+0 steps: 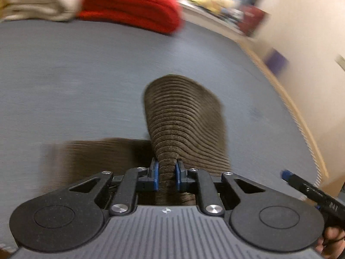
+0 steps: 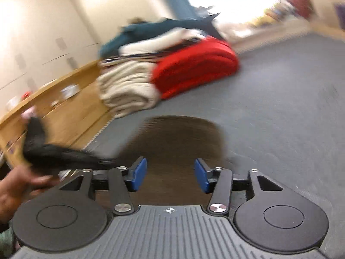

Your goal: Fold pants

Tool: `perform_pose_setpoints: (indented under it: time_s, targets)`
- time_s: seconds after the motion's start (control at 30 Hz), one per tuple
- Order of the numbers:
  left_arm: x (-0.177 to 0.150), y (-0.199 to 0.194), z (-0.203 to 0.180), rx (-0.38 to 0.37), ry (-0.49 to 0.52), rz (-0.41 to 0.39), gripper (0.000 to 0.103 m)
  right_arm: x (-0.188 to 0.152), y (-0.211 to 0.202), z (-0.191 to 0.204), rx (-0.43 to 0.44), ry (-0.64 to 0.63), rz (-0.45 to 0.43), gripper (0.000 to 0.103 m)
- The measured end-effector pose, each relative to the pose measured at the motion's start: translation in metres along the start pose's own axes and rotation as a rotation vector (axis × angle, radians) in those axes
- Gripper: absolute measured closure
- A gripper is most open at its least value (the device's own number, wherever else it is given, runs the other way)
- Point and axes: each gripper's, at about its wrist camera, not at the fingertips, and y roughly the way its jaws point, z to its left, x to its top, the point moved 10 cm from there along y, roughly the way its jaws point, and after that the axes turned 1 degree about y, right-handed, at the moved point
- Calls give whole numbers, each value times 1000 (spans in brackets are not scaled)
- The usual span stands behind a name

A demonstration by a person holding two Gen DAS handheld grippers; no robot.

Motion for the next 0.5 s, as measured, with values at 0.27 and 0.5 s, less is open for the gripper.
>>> perform_pose_setpoints:
  time_s: [0.27, 0.5]
  targets:
    - [6, -39, 126, 156, -207, -7, 30, -47, 77, -30, -29, 273, 261, 28]
    - [-21, 28, 142, 88, -297, 140, 8, -66, 119, 3, 34, 310, 366, 18]
